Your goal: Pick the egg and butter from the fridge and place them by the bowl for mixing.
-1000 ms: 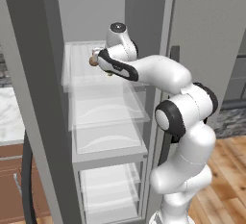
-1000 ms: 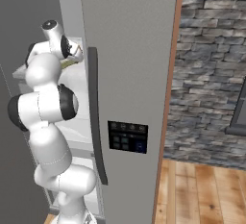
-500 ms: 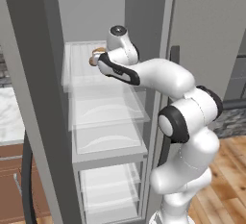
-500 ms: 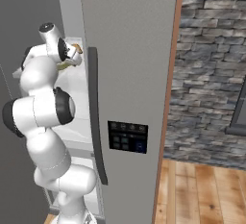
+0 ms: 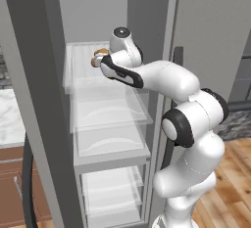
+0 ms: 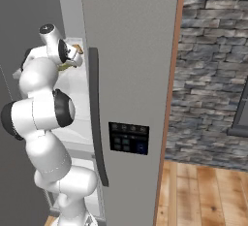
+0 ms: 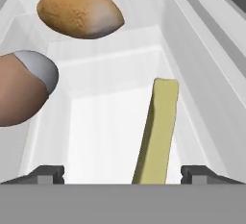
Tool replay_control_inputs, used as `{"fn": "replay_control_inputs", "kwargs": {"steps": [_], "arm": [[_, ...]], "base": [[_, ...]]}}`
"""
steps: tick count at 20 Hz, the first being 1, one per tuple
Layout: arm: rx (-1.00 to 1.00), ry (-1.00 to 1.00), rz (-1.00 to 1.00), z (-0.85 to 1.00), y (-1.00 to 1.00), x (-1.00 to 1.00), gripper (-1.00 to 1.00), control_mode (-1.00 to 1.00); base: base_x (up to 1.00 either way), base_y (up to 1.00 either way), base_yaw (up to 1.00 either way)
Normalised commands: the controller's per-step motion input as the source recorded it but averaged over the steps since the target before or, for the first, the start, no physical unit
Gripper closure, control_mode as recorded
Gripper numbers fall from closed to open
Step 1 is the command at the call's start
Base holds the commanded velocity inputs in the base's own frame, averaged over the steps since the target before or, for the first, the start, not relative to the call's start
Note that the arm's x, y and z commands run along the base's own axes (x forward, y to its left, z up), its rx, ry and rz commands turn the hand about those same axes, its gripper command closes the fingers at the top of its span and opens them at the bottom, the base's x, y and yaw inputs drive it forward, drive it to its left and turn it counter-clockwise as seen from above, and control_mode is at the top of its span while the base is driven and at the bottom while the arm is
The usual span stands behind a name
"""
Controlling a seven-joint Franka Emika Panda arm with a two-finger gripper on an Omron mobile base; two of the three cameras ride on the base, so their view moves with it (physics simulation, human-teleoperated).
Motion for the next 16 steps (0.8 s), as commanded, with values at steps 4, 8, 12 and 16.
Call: {"fn": "replay_control_inputs", "kwargs": {"steps": [4, 8, 12, 16], "arm": [[0.0, 0.0, 0.0, -0.34, 0.0, 0.01, 1.0, -1.0], [0.0, 0.0, 0.0, 0.0, 0.0, 0.0, 1.0, -1.0], [0.0, -0.09, 0.0, 0.08, 0.0, -0.05, 1.0, -1.0], [-0.07, -0.38, 0.0, 0.63, 0.02, -0.43, 1.0, -1.0]], "base": [[0.0, 0.0, 0.0], [0.0, 0.0, 0.0], [0.0, 0.0, 0.0], [0.0, 0.0, 0.0]]}}
